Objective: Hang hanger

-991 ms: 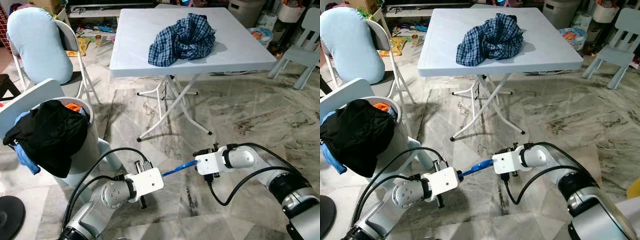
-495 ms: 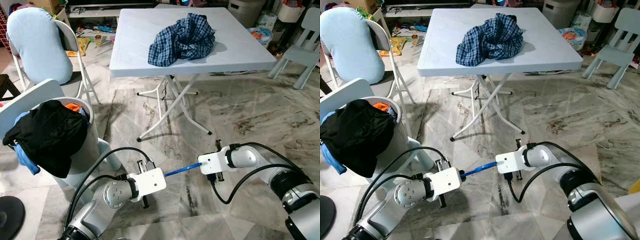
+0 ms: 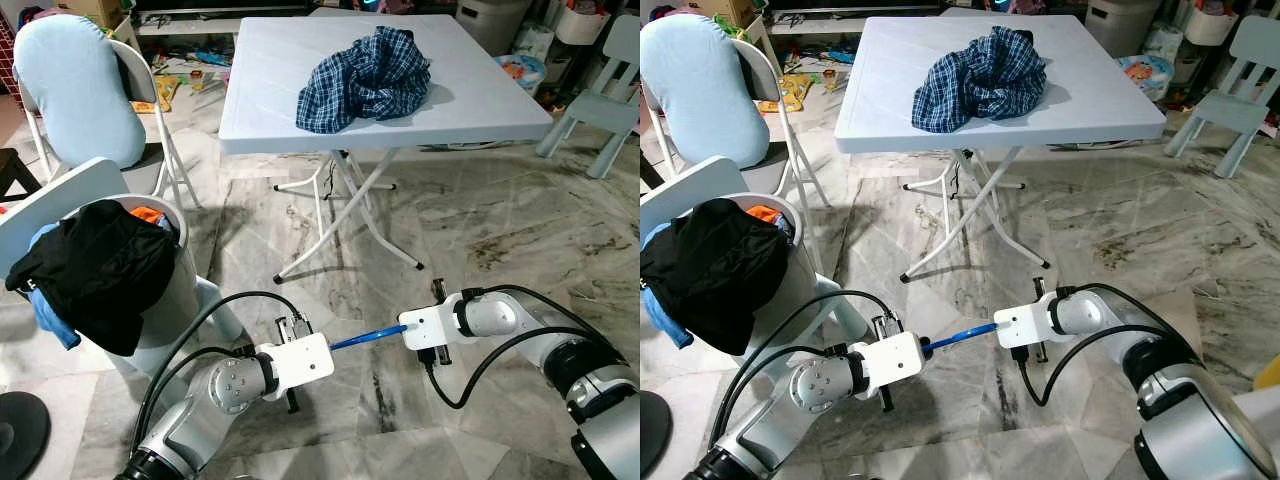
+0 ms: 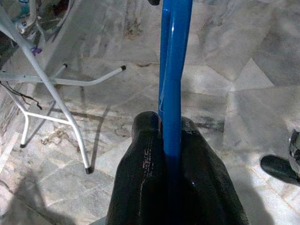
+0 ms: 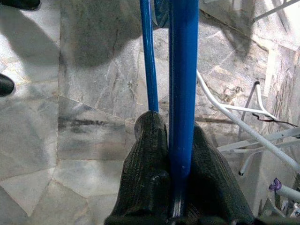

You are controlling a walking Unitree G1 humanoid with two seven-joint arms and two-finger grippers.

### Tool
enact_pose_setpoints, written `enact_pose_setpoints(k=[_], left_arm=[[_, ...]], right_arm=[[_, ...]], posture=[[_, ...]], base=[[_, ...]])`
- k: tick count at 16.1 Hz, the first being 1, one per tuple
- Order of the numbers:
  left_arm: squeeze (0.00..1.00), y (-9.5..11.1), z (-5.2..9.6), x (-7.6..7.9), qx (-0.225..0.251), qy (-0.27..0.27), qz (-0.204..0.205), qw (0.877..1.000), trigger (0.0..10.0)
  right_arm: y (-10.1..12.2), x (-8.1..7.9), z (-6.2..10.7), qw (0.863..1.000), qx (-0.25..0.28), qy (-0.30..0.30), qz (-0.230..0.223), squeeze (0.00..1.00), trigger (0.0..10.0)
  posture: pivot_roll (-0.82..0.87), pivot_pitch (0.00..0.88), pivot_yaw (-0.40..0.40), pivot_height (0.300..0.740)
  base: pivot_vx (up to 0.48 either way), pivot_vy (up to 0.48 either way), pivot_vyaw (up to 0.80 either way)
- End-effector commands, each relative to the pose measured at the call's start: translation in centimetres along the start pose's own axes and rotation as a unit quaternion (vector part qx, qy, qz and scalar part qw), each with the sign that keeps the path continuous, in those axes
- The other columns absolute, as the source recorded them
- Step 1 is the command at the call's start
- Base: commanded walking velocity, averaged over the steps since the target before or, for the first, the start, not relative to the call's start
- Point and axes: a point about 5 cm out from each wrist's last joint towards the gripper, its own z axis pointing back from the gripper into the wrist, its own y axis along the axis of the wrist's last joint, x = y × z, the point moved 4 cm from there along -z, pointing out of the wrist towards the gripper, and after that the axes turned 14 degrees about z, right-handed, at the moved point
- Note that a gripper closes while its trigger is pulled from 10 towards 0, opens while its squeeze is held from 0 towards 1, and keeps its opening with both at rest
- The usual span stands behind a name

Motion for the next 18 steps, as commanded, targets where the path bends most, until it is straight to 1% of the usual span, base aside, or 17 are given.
enact_pose_setpoints(k=[1,2,3,6,7,8,9,10,11,12,13,14,15,16,17,18], left_arm=[[1.0,0.5,0.0,-1.3,0.015,0.033,0.017,0.999,10.0],[1.0,0.8,0.1,-1.5,0.026,0.038,0.028,0.999,10.0],[1.0,1.6,0.2,-1.8,0.051,0.049,0.022,0.997,10.0],[1.0,3.0,0.3,-2.1,0.091,0.06,0.024,0.994,10.0],[1.0,4.4,0.6,-2.5,0.127,0.077,0.019,0.989,10.0],[1.0,5.3,0.8,-2.8,0.15,0.086,0.024,0.985,10.0],[1.0,6.1,1.0,-2.9,0.174,0.086,0.025,0.981,10.0],[1.0,6.9,1.2,-2.6,0.197,0.075,0.039,0.977,10.0],[1.0,7.1,1.3,-2.4,0.204,0.069,0.05,0.975,10.0],[1.0,7.1,1.3,-1.9,0.206,0.057,0.051,0.976,10.0],[1.0,6.7,1.3,-1.7,0.204,0.058,0.054,0.976,10.0],[1.0,6.5,1.4,-1.6,0.203,0.061,0.059,0.976,10.0],[1.0,5.9,1.8,-1.7,0.205,0.076,0.078,0.973,10.0],[1.0,5.4,2.2,-1.9,0.21,0.094,0.107,0.967,10.0],[1.0,5.1,2.6,-2.2,0.212,0.111,0.119,0.964,10.0],[1.0,4.4,3.3,-2.8,0.216,0.148,0.143,0.954,10.0]], right_arm=[[-1.0,0.3,0.7,1.0,-0.017,0.0,-0.004,0.0,0.0],[-1.0,0.3,0.7,1.0,-0.018,-0.001,-0.006,0.0,0.0],[-1.2,0.2,0.7,1.0,-0.023,-0.002,-0.011,0.0,0.0],[-1.5,-0.1,0.5,0.999,-0.035,-0.009,-0.03,0.0,0.0],[-1.7,-0.2,0.3,0.997,-0.044,-0.02,-0.053,0.0,0.0],[-1.8,-0.4,0.2,0.996,-0.049,-0.025,-0.068,0.0,0.0],[-1.8,-0.8,0.0,0.995,-0.052,-0.027,-0.078,0.0,0.0],[-2.0,-1.2,-0.3,0.993,-0.06,-0.03,-0.094,0.0,0.0],[-2.0,-1.5,-0.4,0.993,-0.062,-0.032,-0.1,0.0,0.2],[-2.0,-1.7,-0.5,0.991,-0.064,-0.036,-0.11,0.0,0.5],[-2.1,-2.0,-0.6,0.988,-0.069,-0.045,-0.128,0.0,0.1],[-2.2,-2.0,-0.6,0.987,-0.073,-0.05,-0.137,0.0,0.0],[-2.5,-2.4,-0.7,0.978,-0.084,-0.072,-0.177,0.0,0.0],[-2.6,-2.5,-0.8,0.965,-0.087,-0.097,-0.227,0.0,0.0],[-2.6,-2.6,-0.9,0.957,-0.088,-0.117,-0.251,0.0,0.0],[-2.6,-2.7,-1.1,0.932,-0.09,-0.162,-0.31,0.0,0.0]], posture=[[0.01,0.083,-0.027,0.74],[0.01,0.083,-0.027,0.74],[0.01,0.084,-0.029,0.74],[0.01,0.089,-0.03,0.74],[0.01,0.091,-0.029,0.74],[0.01,0.093,-0.028,0.74],[0.0,0.098,-0.024,0.74],[0.0,0.102,-0.022,0.74],[0.0,0.103,-0.021,0.74],[-0.01,0.106,-0.021,0.74],[-0.02,0.12,-0.017,0.74],[-0.02,0.123,-0.017,0.74],[-0.03,0.147,-0.019,0.74],[-0.04,0.152,-0.016,0.74],[-0.04,0.163,-0.002,0.74],[-0.04,0.164,0.003,0.74]], base=[[0.0,0.0,0.0],[0.0,0.0,0.0],[0.0,0.0,0.0],[0.0,0.0,0.0],[0.0,0.0,0.0],[0.0,0.0,0.0],[0.0,0.0,0.0],[0.0,0.0,0.0],[0.0,0.0,0.0],[0.0,0.0,0.0],[0.0,0.0,0.0],[0.0,0.0,0.0],[0.0,0.0,0.0],[0.0,0.0,0.0],[0.0,0.0,0.0],[0.0,0.0,0.0]])
